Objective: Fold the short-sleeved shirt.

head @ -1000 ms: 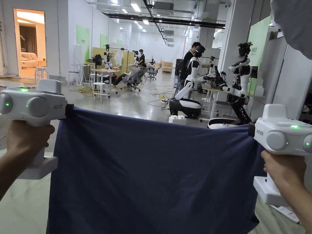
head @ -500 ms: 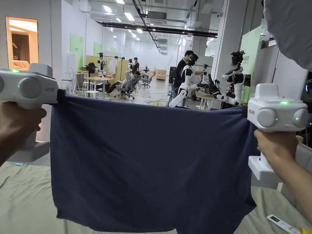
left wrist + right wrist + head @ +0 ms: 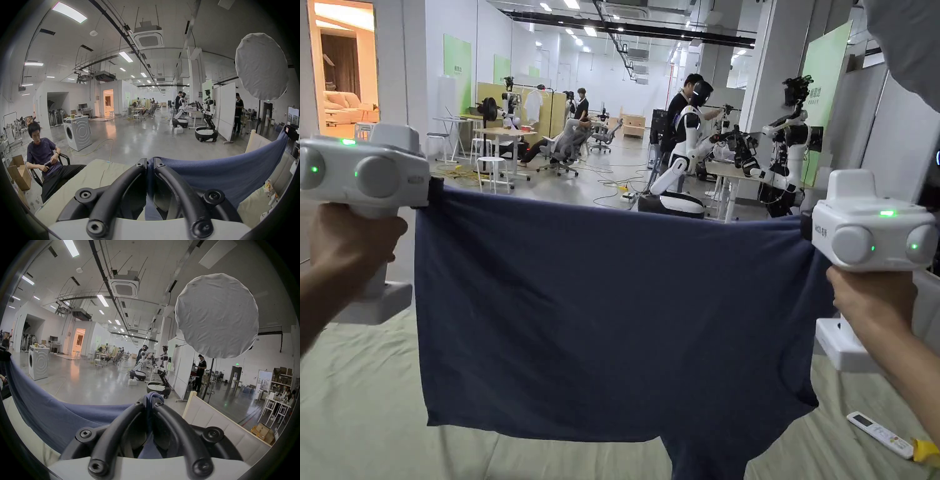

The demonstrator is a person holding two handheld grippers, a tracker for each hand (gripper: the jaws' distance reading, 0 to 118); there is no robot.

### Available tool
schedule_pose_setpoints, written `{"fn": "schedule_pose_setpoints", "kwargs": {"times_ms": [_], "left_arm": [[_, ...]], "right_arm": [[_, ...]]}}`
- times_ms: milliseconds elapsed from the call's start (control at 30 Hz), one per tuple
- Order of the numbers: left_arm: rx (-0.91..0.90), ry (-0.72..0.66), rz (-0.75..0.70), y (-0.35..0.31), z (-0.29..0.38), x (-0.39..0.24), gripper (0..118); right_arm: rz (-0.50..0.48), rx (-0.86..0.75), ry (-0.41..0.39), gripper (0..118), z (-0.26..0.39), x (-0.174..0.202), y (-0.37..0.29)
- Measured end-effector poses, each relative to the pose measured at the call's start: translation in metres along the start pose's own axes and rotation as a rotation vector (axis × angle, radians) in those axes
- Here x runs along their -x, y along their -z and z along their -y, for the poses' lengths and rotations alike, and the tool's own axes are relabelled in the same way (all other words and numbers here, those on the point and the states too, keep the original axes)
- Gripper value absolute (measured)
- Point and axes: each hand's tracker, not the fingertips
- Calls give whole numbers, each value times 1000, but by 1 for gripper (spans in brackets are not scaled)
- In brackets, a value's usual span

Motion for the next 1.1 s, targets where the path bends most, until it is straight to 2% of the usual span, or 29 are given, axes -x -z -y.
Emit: {"fn": "schedule_pose_setpoints", "kwargs": {"times_ms": [200,300,367,433,500,667,833,933,1067,1100], "left_arm": [[33,10,14,-14,44,6,7],[39,-7,29,-12,26,-1,7],[19,-10,35,-69,59,-16,7],[24,-7,39,-74,58,-17,7],[24,-14,49,-106,96,0,7],[26,-27,79,-126,122,16,7],[45,-52,80,-149,178,37,7],[46,-35,78,-181,214,31,7],[61,-2,80,-235,257,25,7],[68,-4,72,-246,268,25,7]], "right_arm": [[-25,33,-39,6,44,4,-29],[-32,34,-57,6,58,1,-43],[-31,31,-56,6,63,-2,-57],[-31,29,-49,6,65,-4,-77],[-31,26,-38,6,71,-8,-95],[-23,18,-38,6,93,-13,-146],[-36,60,-28,6,138,-13,-193],[-47,103,-32,6,170,-12,-223],[-67,173,1,6,212,-10,-268],[-74,180,-25,6,221,-9,-280]]}}
